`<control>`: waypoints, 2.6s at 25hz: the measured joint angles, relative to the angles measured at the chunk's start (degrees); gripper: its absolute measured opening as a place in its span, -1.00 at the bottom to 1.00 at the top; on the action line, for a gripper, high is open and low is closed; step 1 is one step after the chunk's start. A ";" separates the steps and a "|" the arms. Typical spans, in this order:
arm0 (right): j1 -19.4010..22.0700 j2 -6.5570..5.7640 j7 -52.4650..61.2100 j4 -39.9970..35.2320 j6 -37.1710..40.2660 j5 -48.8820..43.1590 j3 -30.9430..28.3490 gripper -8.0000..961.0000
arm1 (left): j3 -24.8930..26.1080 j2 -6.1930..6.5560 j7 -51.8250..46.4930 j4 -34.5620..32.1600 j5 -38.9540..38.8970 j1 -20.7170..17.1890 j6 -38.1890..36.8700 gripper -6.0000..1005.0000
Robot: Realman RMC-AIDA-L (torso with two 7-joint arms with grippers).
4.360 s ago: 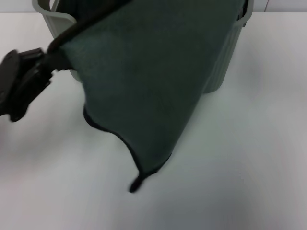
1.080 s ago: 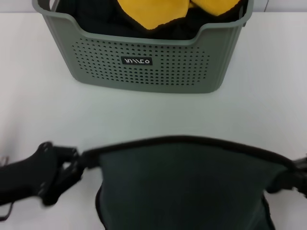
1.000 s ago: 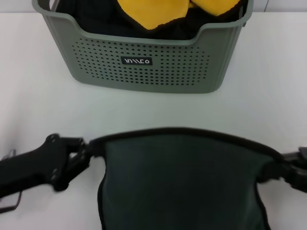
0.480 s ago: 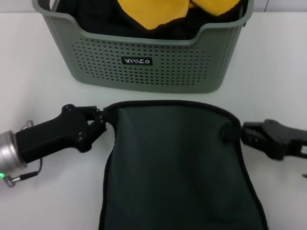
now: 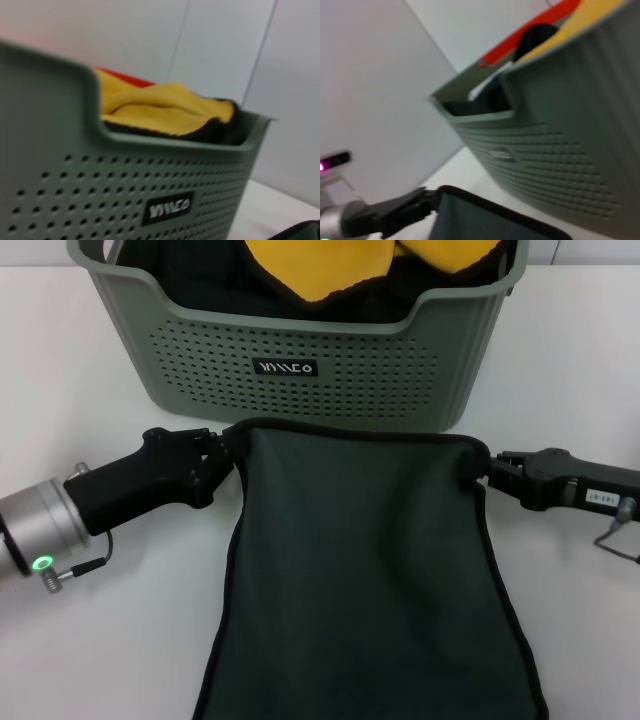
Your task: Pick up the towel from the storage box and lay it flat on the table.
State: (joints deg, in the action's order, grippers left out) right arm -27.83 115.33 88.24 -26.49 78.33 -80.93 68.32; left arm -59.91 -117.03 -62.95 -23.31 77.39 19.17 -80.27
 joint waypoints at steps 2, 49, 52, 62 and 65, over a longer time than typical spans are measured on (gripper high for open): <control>-1.53 0.04 -0.12 1.18 -2.88 -0.41 0.01 -0.84 | 0.01 -0.41 -0.22 0.35 -0.03 0.52 2.30 -0.95; -5.75 0.85 -0.14 2.14 -21.53 -0.44 3.51 -0.63 | -0.21 -2.95 10.10 0.45 0.08 3.77 19.02 -0.89; -5.51 0.85 -0.14 2.05 -21.04 -0.44 3.64 -0.42 | -0.21 -2.97 9.85 0.50 -0.81 3.17 19.02 -0.72; 1.59 0.85 0.29 -6.03 -18.81 -0.07 3.29 0.19 | -0.19 -3.03 9.42 0.13 -3.38 0.78 18.60 -0.16; 5.29 0.77 -0.05 -10.03 -18.22 1.94 3.11 0.33 | -0.13 -2.96 10.24 -0.10 -4.76 -0.11 18.04 0.06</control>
State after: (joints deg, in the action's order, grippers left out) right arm -22.55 116.10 88.19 -36.53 60.11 -78.99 71.43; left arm -60.04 -119.99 -52.71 -23.42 72.63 19.06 -62.23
